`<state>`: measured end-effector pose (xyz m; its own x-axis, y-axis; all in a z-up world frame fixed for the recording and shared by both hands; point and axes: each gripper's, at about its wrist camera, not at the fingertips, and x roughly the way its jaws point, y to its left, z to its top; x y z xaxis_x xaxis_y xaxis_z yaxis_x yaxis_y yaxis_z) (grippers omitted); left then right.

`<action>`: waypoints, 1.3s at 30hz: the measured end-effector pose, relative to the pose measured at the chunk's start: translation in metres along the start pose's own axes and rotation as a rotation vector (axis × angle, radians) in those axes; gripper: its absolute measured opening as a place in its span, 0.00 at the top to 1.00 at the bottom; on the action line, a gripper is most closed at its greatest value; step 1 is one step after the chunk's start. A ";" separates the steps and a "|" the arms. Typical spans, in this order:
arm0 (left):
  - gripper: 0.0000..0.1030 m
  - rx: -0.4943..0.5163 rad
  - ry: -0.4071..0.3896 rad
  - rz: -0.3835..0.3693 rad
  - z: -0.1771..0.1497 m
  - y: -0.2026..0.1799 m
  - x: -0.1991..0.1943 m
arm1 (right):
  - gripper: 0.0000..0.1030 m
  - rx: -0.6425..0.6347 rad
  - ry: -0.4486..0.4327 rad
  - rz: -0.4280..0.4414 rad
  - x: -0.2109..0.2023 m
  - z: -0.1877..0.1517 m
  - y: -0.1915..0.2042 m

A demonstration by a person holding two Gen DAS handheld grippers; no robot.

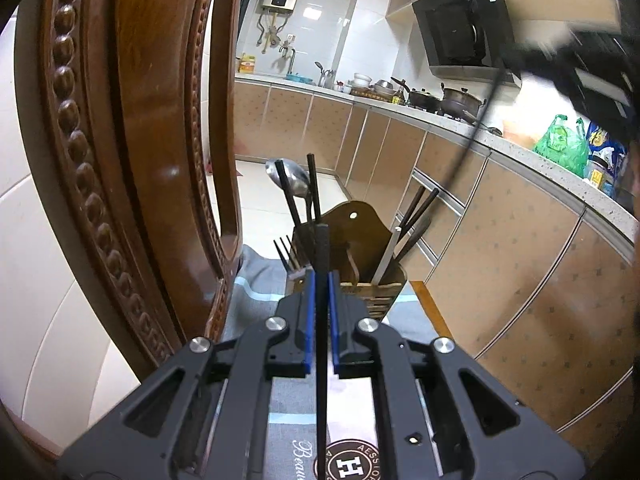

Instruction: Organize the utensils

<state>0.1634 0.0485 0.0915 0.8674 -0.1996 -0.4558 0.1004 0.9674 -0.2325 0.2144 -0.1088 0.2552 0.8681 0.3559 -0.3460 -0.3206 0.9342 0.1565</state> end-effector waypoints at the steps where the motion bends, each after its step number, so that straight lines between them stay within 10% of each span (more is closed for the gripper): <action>1: 0.94 -0.001 0.001 0.000 -0.001 0.001 0.000 | 0.93 -0.008 -0.015 -0.015 0.003 0.010 -0.001; 8: 0.94 -0.004 0.012 -0.004 -0.002 0.003 0.004 | 0.93 -0.004 -0.027 -0.109 0.051 0.041 -0.020; 16: 0.94 -0.011 0.010 0.005 -0.004 0.004 0.007 | 0.93 0.120 0.146 -0.106 0.110 -0.030 -0.062; 18: 0.94 -0.011 0.006 0.009 -0.004 0.003 0.008 | 0.76 0.156 0.169 -0.083 0.115 -0.044 -0.073; 21: 0.94 -0.013 -0.004 0.008 -0.001 0.000 0.007 | 0.39 0.162 0.136 -0.061 0.096 -0.055 -0.083; 26: 0.94 -0.022 -0.016 0.004 0.024 -0.008 0.017 | 0.11 0.209 -0.066 -0.025 -0.001 -0.093 -0.108; 33: 0.94 -0.050 -0.146 0.023 0.101 -0.025 0.025 | 0.11 0.290 -0.060 -0.079 -0.056 -0.198 -0.152; 39: 0.94 -0.092 -0.359 0.102 0.134 -0.024 0.049 | 0.11 0.388 -0.004 -0.013 -0.046 -0.213 -0.166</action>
<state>0.2684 0.0360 0.1901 0.9878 -0.0198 -0.1547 -0.0255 0.9582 -0.2851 0.1472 -0.2744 0.0476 0.8731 0.3428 -0.3468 -0.1428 0.8597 0.4904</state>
